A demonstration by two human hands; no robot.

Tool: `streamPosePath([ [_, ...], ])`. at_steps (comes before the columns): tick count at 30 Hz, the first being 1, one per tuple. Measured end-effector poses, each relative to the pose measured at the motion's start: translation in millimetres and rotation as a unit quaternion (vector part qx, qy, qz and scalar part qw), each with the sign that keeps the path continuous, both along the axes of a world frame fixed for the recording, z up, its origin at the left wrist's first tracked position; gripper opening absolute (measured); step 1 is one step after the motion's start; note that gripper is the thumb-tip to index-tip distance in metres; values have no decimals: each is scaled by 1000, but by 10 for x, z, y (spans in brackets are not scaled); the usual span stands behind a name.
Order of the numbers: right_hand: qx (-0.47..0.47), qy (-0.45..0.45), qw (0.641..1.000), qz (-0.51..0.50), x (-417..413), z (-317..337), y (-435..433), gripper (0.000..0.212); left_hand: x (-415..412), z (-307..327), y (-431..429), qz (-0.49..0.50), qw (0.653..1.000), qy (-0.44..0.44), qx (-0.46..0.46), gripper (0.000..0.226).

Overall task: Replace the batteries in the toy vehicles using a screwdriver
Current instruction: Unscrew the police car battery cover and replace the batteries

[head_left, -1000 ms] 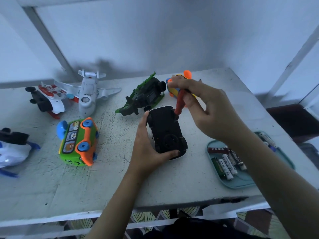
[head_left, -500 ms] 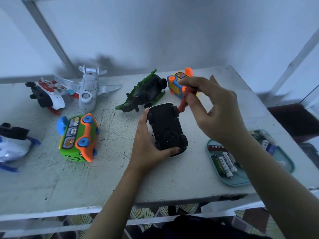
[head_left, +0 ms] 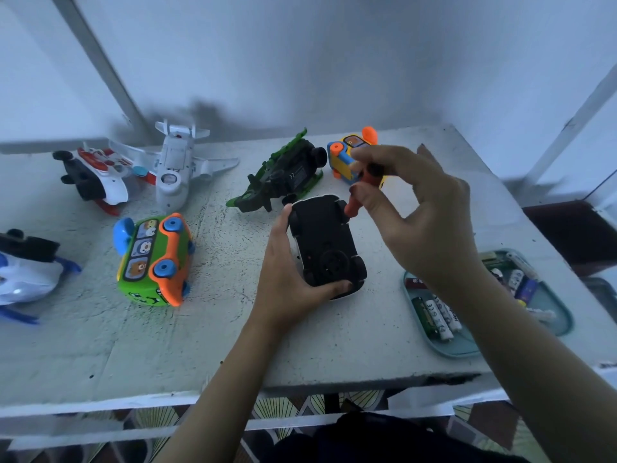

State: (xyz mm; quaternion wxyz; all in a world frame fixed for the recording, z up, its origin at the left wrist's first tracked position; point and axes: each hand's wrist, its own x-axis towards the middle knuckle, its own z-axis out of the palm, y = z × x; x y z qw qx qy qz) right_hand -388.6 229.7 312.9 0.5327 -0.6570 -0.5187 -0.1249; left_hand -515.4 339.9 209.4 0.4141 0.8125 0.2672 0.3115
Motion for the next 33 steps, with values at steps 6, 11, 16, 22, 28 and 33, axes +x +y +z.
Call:
streamPosePath([
  [6,-27,4,999,35,-23,-11,-93,23,-5,-3,-12,11,999,12,29,123],
  [11,39,-6,999,-18,-65,-63,-90,22,-8,8,-19,15,999,20,34,122],
  [16,-1,24,1000,-8,-47,-85,-117,28,2,8,-26,20,999,24,35,122],
  [22,-36,40,998,26,-26,-16,-145,28,1,-11,-16,21,999,18,37,123],
  [28,10,19,1000,-22,-21,-19,-126,24,0,-15,-14,26,999,25,33,123],
  [33,-20,57,998,14,35,-87,-217,30,-5,6,-33,38,997,34,53,124],
])
